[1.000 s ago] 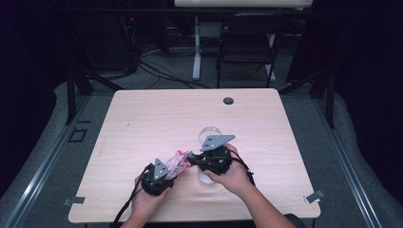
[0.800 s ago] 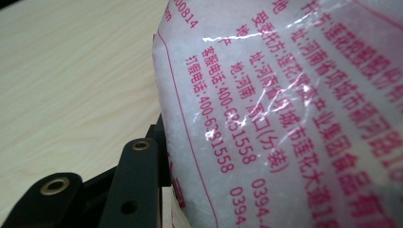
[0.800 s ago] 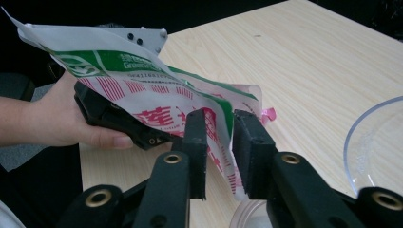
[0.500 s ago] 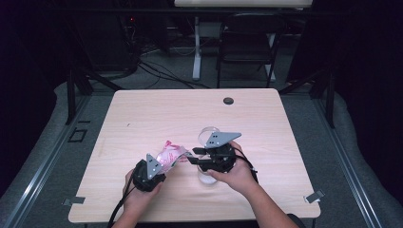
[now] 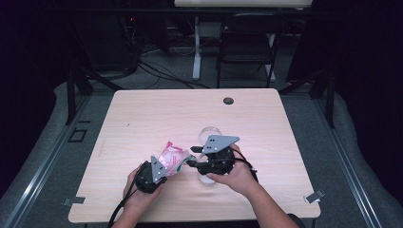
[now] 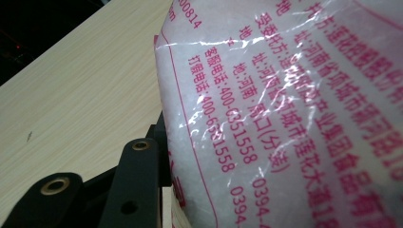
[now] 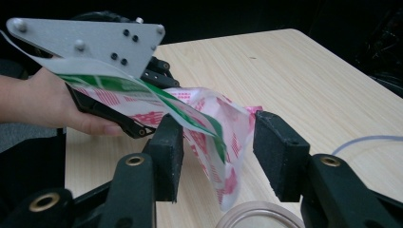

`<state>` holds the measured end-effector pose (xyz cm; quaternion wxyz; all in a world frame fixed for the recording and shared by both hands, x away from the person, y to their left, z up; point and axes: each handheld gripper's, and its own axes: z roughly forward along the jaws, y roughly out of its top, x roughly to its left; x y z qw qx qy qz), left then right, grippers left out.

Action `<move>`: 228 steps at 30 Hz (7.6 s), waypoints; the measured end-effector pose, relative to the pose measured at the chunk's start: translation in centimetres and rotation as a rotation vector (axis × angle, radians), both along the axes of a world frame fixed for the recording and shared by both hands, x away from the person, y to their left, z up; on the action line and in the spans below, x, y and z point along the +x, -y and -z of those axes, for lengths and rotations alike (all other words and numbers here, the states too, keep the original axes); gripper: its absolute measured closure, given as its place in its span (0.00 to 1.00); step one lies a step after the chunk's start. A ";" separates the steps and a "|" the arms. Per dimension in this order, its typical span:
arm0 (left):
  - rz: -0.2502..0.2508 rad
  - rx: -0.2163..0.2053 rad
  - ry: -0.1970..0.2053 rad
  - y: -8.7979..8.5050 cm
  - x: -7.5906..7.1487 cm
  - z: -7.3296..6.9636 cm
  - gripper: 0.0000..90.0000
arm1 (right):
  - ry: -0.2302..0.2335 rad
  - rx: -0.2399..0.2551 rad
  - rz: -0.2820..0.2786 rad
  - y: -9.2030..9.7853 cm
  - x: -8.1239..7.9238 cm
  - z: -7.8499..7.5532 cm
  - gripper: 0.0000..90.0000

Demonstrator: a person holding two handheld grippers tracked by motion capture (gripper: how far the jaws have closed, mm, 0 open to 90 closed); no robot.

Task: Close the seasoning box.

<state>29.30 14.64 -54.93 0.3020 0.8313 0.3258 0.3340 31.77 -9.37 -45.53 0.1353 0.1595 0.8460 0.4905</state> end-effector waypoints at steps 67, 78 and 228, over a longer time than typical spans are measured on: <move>0.050 0.062 0.066 1.0 -0.6 -0.5 0.67 | -0.188 -0.052 -0.069 -1.4 -0.3 1.3 1.00; 0.063 0.162 0.154 1.5 -0.5 -2.1 0.67 | -0.206 -0.004 -0.059 -0.7 -0.2 0.6 1.00; 0.147 0.802 0.555 4.9 -0.3 -6.4 0.70 | -0.220 -0.015 -0.011 2.2 1.8 1.1 1.00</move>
